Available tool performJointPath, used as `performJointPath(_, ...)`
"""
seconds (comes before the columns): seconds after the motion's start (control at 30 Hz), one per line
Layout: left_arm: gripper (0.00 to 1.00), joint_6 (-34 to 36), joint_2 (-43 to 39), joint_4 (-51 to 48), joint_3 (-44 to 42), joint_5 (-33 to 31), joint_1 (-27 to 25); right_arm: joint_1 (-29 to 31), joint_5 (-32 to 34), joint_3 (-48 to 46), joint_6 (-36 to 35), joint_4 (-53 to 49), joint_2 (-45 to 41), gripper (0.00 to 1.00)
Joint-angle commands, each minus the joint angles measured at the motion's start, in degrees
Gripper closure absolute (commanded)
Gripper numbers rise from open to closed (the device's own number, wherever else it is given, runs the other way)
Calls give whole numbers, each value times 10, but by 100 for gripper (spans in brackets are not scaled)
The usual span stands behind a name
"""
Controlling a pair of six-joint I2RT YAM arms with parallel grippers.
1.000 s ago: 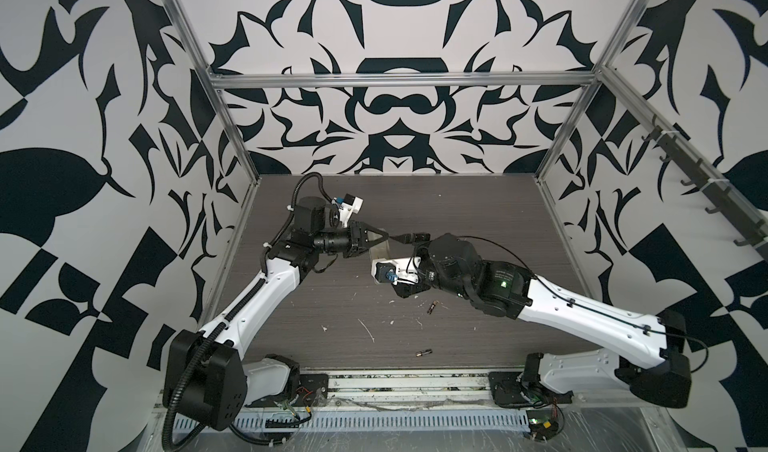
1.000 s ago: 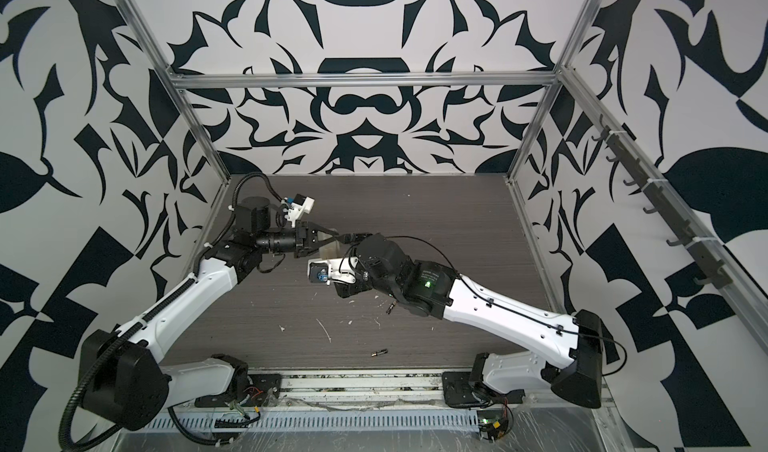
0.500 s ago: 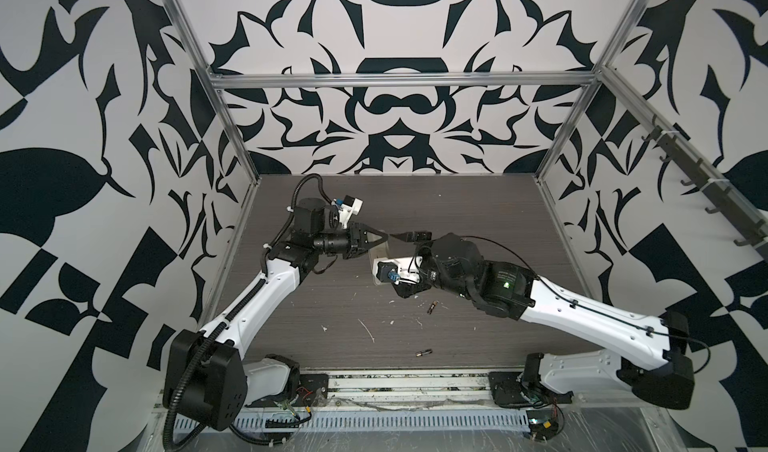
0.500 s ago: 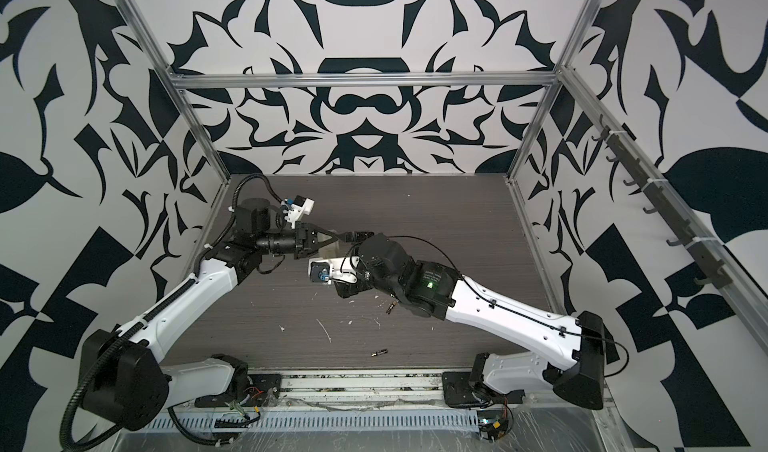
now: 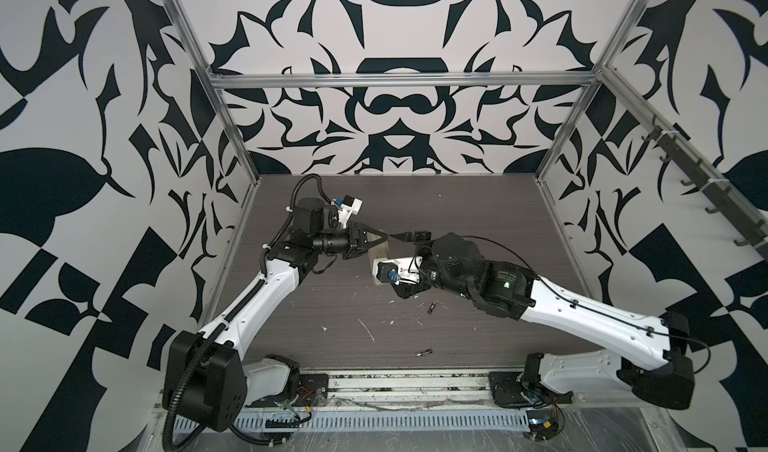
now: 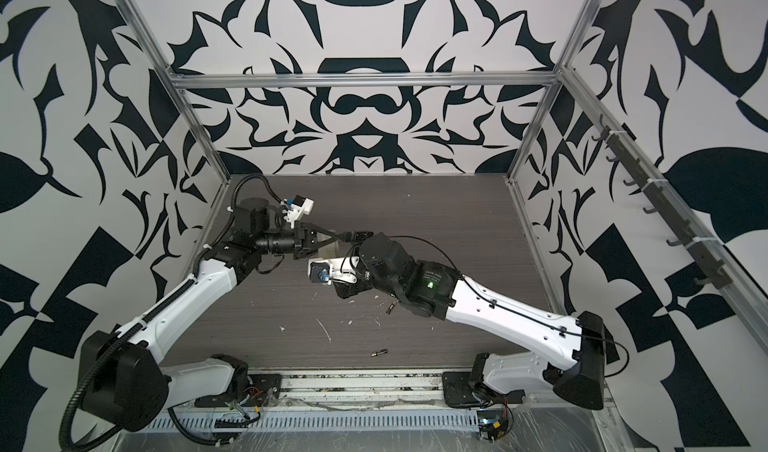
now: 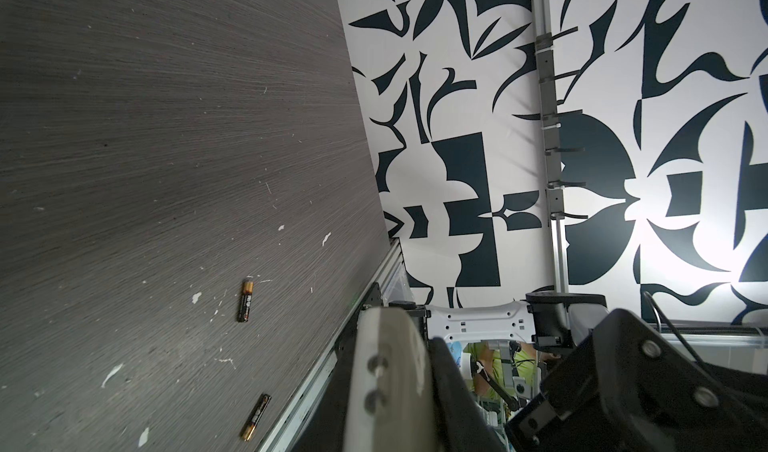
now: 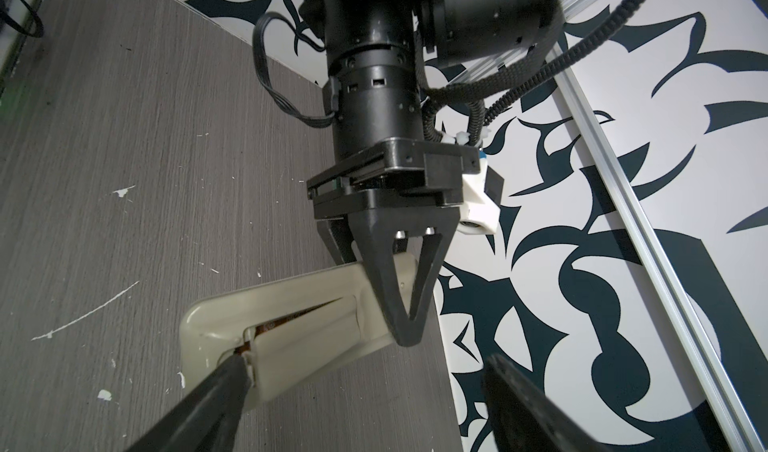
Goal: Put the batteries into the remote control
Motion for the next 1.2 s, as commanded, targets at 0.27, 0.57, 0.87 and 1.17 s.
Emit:
performJointPath(0.27,100,-3,-18,7,-12,29,3,-5,0,9,1,21,-5,7)
performJointPath(0.57,100,-4,-20,7,-12,29,7,-3,-10,11,-2,8,-3,7)
performJointPath(0.87,100,-10,-21,14,-13,30,9,-3,-16,18,-2,-4,8,7)
performJointPath(1.17,100,-10,-15,14,-12,28,14,-3,-19,16,-2,-1,5,7)
